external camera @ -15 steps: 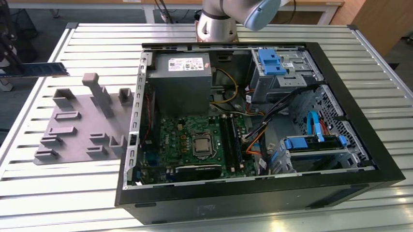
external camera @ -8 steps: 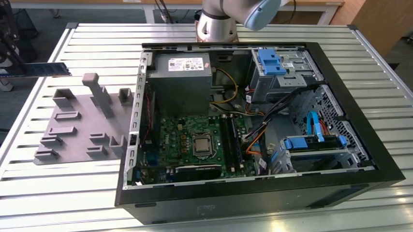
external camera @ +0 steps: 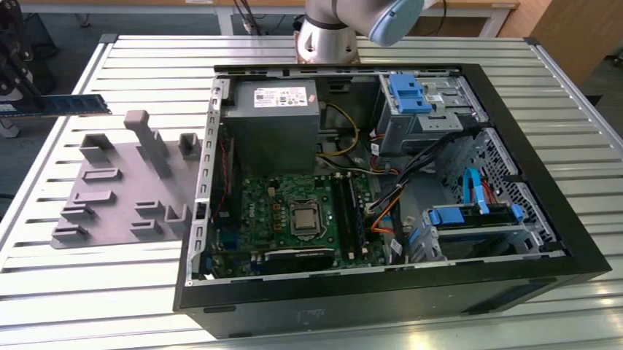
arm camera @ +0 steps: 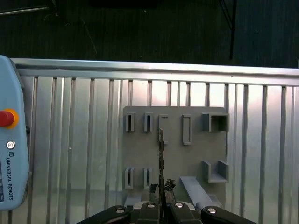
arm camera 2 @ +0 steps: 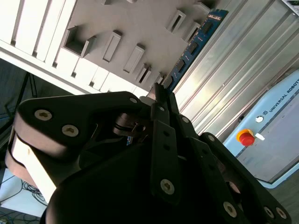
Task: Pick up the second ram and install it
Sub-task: 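Pick up the second ram and move it above second insertion slot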
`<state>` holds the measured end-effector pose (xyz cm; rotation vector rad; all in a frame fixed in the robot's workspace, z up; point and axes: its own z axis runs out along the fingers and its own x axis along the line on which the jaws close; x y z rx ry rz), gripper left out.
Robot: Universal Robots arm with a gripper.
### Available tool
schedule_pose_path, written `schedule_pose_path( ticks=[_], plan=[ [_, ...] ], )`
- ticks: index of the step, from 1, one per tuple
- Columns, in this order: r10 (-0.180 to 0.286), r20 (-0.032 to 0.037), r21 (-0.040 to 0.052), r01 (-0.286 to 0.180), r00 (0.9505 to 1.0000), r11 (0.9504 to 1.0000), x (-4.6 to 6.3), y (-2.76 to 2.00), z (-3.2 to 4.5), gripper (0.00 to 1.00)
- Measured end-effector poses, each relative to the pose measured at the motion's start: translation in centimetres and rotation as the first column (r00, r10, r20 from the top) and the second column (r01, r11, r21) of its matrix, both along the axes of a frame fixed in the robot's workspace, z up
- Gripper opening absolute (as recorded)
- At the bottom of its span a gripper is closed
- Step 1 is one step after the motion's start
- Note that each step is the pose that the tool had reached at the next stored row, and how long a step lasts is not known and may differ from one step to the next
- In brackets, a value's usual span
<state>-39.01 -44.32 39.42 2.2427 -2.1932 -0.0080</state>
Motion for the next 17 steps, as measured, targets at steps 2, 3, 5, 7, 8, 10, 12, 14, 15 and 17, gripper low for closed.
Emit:
schedule_pose_path(
  ticks=[2,3,5,7,8,10,12,14,15,17],
  plan=[
    [0.0,0.0001,0.0,0.0,1.0,1.0,0.1,0.0,-0.01,0.14],
    [0.0,0.0,0.0,0.0,1.0,1.0,0.14,0.0,0.0,0.14],
    [0.0,0.0001,0.0,0.0,1.0,1.0,0.24,0.0,-0.01,0.14],
    [0.0,0.0,0.0,0.0,1.0,1.0,0.32,0.0,0.0,0.14],
    [0.0,0.0001,0.0001,0.0,1.0,1.0,0.37,0.0,0.0,0.14],
    [0.0,0.0,0.0,0.0,1.0,1.0,0.46,0.0,0.0,0.14],
    [0.0,0.0,0.0,0.0,1.0,1.0,0.56,0.0,0.0,0.14],
    [0.0,0.0,0.0,0.0,1.0,1.0,0.65,0.0,0.0,0.14],
    [0.0,0.0001,0.0,0.0,1.0,1.0,0.69,0.0,0.0,0.14],
    [0.0,0.0,0.0,0.0,1.0,1.0,0.78,0.0,0.0,0.14]
  ],
)
